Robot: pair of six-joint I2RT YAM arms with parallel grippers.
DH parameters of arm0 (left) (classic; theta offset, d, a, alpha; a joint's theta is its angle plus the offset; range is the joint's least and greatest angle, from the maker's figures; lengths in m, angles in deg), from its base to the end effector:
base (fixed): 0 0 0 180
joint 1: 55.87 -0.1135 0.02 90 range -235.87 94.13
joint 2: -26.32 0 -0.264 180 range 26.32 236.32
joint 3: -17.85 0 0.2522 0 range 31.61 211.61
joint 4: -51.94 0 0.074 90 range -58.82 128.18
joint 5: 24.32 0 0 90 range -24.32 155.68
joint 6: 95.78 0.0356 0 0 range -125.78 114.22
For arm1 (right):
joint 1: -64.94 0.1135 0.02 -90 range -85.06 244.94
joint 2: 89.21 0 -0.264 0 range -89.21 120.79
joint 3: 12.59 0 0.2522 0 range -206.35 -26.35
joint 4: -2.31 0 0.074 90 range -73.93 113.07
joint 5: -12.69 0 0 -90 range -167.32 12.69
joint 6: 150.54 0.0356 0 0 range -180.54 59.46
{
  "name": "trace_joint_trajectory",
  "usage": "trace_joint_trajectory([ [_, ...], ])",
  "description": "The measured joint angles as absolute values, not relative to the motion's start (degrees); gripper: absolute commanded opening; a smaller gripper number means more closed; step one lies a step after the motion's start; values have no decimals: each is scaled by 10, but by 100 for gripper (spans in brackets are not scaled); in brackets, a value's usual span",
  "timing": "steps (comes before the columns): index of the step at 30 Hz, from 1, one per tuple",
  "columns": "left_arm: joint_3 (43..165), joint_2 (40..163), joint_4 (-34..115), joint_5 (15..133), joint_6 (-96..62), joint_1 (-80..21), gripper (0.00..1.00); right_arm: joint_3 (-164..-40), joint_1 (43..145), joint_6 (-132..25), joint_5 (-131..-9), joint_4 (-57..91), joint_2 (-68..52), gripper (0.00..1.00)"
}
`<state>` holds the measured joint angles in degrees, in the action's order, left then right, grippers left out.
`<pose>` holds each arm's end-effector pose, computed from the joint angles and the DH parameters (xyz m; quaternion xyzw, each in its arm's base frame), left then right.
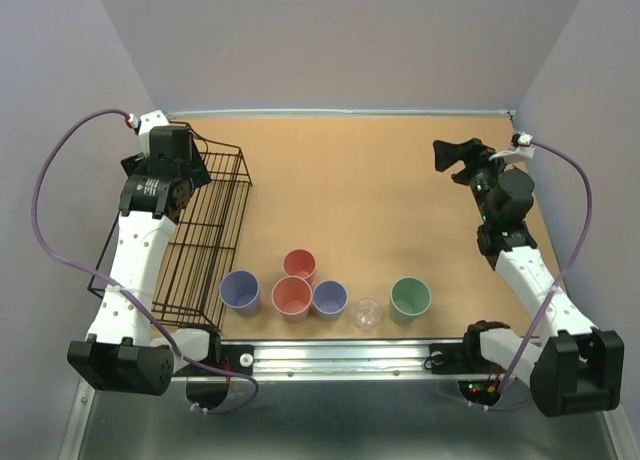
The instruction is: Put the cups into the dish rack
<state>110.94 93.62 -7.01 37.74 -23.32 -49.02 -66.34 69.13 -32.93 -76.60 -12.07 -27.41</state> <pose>0.2338 -0.0113 0.4091 -0.1939 0.8391 0.1100 0.4963 0.2532 0.0190 0.3229 0.1308 0.6540 0.2081 0.7154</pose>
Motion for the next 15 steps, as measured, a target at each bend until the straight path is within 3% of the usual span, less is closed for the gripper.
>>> trace_joint_trajectory([
  [5,1079,936,-15,376,-217,-516,95,-658,691,-148,-650,-33,-289,98],
  [15,1058,951,102,429,-192,-576,83,-660,691,-108,-527,174,-307,96],
])
